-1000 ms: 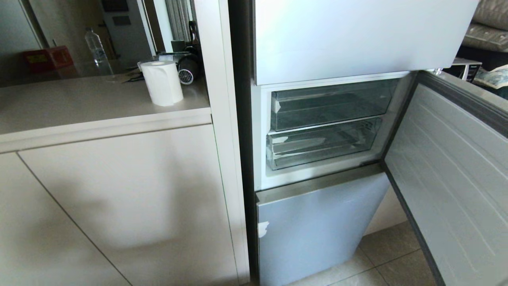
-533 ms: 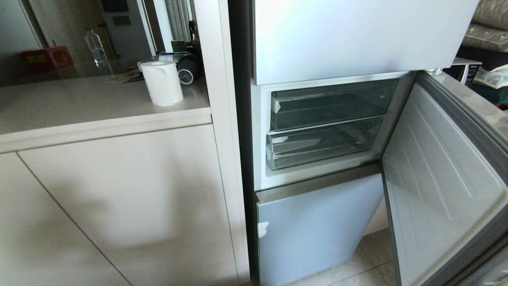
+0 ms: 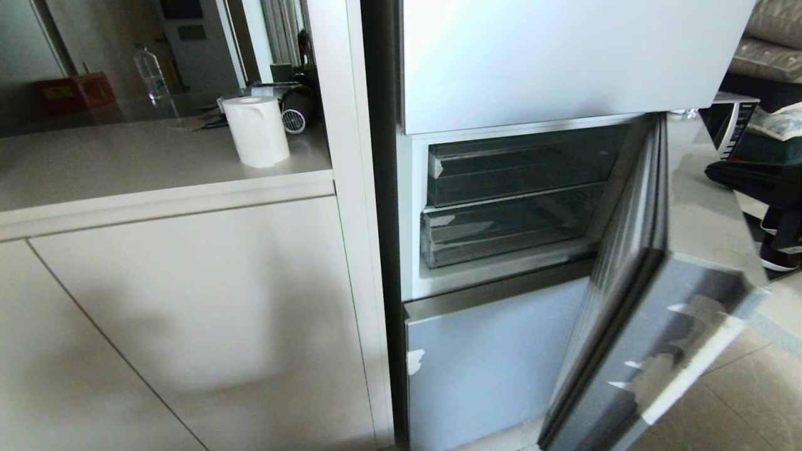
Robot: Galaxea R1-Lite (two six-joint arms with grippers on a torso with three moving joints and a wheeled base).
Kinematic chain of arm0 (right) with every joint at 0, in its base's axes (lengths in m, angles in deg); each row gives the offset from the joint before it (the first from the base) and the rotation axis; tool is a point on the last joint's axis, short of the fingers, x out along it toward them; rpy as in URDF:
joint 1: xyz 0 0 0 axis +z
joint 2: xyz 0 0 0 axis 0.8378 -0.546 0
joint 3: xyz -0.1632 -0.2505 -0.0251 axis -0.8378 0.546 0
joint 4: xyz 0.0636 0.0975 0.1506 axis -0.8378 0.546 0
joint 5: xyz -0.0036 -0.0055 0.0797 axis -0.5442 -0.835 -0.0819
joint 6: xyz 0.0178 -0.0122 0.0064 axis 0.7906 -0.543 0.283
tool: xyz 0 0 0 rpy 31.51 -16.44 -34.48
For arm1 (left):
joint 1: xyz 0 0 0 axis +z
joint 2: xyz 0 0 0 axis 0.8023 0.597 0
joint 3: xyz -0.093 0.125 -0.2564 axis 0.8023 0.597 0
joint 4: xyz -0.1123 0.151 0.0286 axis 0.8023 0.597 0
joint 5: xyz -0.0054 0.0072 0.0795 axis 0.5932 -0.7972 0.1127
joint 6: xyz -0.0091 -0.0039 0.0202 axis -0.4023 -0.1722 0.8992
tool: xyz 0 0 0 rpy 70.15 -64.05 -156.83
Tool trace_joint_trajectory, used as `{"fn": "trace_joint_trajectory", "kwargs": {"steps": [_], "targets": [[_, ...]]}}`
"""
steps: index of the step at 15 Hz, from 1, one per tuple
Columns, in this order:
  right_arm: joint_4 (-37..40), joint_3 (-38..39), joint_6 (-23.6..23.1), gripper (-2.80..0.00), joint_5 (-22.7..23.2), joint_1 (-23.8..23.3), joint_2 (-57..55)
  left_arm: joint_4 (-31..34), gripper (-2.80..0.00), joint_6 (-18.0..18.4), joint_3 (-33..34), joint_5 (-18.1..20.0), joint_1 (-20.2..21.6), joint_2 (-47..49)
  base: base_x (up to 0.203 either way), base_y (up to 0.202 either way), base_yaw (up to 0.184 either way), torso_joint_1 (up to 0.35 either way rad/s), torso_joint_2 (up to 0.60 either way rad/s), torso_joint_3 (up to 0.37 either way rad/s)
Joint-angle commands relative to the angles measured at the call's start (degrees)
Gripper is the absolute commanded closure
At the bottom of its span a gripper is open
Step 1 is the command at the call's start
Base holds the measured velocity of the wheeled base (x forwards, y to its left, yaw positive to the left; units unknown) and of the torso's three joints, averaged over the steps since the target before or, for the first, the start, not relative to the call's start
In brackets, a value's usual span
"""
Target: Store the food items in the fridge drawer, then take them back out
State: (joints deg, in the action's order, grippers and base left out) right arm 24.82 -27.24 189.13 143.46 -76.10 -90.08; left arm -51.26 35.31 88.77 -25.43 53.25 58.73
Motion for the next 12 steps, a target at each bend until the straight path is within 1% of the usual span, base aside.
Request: {"fn": "trace_joint_trajectory", "kwargs": {"steps": [1,3,4,5,6,7,8,9,10,11,12], "targets": [[-0.57,0.31,-6.84,0.00,0.42,1.54,0.53,0.00,0.00,0.00,0.00,-0.02,0.01,-0.02,0.000,0.000,0.000,0.000,0.00,0.000],[-3.47,1.13,-14.58,0.00,0.40,1.85,3.42,0.00,0.00,0.00,0.00,-0.02,0.01,-0.02,0.000,0.000,0.000,0.000,0.00,0.000],[-4.63,3.11,-18.50,0.00,0.47,1.86,5.38,0.00,0.00,0.00,0.00,-0.02,0.01,-0.02,0.000,0.000,0.000,0.000,0.00,0.000],[-5.13,5.85,-24.17,0.00,0.50,1.99,7.63,0.00,0.00,0.00,0.00,-0.02,0.01,-0.02,0.000,0.000,0.000,0.000,0.00,0.000],[-5.34,9.71,-31.24,0.00,0.46,2.63,9.97,0.00,0.00,0.00,0.00,-0.02,0.01,-0.02,0.000,0.000,0.000,0.000,0.00,0.000],[-5.41,13.71,-37.91,0.00,0.31,3.99,12.28,0.00,0.00,0.00,0.00,-0.02,0.01,-0.02,0.000,0.000,0.000,0.000,0.00,0.000],[-5.31,17.45,-43.89,0.00,-0.46,6.38,14.70,0.00,0.00,0.00,0.00,-0.02,0.01,-0.02,0.000,0.000,0.000,0.000,0.00,0.000],[-4.70,19.43,-47.35,0.00,-2.79,10.28,16.13,0.00,0.00,0.00,0.00,-0.02,0.01,-0.02,0.000,0.000,0.000,0.000,0.00,0.000],[-3.23,19.94,-49.91,0.00,-6.65,14.47,16.59,0.00,0.00,0.00,0.00,-0.02,0.01,-0.09,0.000,0.000,0.000,0.000,0.00,0.000],[-0.16,20.18,-54.61,0.00,-12.87,19.37,16.66,0.00,0.00,0.00,0.00,-0.02,0.01,-0.02,0.000,0.000,0.000,0.000,0.00,0.000],[3.93,20.24,-62.71,0.00,-21.85,24.59,15.67,0.00,0.00,0.00,0.00,-0.02,0.01,-0.02,0.000,0.000,0.000,0.000,0.00,0.000]]}}
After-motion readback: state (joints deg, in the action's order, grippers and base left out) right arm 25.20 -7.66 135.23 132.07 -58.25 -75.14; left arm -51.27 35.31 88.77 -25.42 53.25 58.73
